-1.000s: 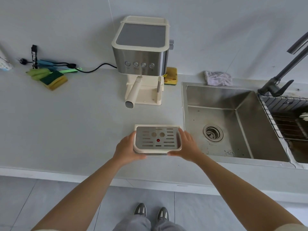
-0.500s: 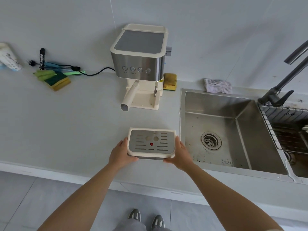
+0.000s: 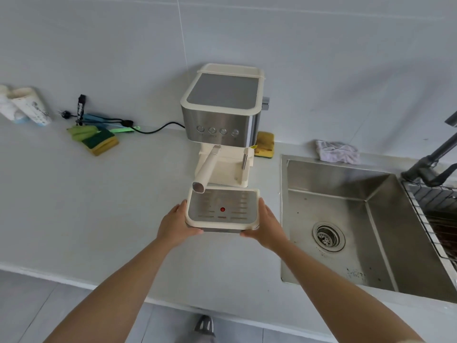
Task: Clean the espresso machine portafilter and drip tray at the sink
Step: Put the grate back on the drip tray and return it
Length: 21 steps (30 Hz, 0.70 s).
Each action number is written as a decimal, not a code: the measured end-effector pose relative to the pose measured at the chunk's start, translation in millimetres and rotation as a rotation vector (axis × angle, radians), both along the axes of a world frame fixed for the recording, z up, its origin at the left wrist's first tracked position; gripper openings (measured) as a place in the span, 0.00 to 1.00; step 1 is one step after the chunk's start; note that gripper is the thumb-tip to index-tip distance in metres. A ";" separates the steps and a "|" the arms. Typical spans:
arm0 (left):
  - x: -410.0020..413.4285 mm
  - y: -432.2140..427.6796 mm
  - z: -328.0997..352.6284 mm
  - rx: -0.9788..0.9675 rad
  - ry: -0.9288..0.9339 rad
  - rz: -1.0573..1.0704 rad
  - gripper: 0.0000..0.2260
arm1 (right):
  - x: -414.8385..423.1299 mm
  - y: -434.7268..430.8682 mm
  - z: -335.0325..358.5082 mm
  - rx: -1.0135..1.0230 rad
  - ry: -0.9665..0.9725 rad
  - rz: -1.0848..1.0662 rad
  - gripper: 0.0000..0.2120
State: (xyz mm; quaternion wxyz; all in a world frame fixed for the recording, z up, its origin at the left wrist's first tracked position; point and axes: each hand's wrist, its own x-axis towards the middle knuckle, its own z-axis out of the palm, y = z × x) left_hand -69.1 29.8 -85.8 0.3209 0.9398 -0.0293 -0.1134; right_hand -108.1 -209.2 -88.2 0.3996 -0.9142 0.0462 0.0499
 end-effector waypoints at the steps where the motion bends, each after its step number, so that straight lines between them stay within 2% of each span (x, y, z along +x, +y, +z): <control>1: 8.0 3.7 1.1 0.003 -0.002 0.000 0.31 | 7.8 4.1 1.9 -0.001 -0.005 0.001 0.37; 10: 75.1 23.6 -0.8 0.074 -0.001 -0.066 0.33 | 63.2 28.2 0.4 -0.006 0.011 -0.047 0.37; 21: 125.5 9.3 -20.2 0.137 0.009 -0.166 0.33 | 94.3 20.3 -12.4 -0.056 0.057 -0.136 0.38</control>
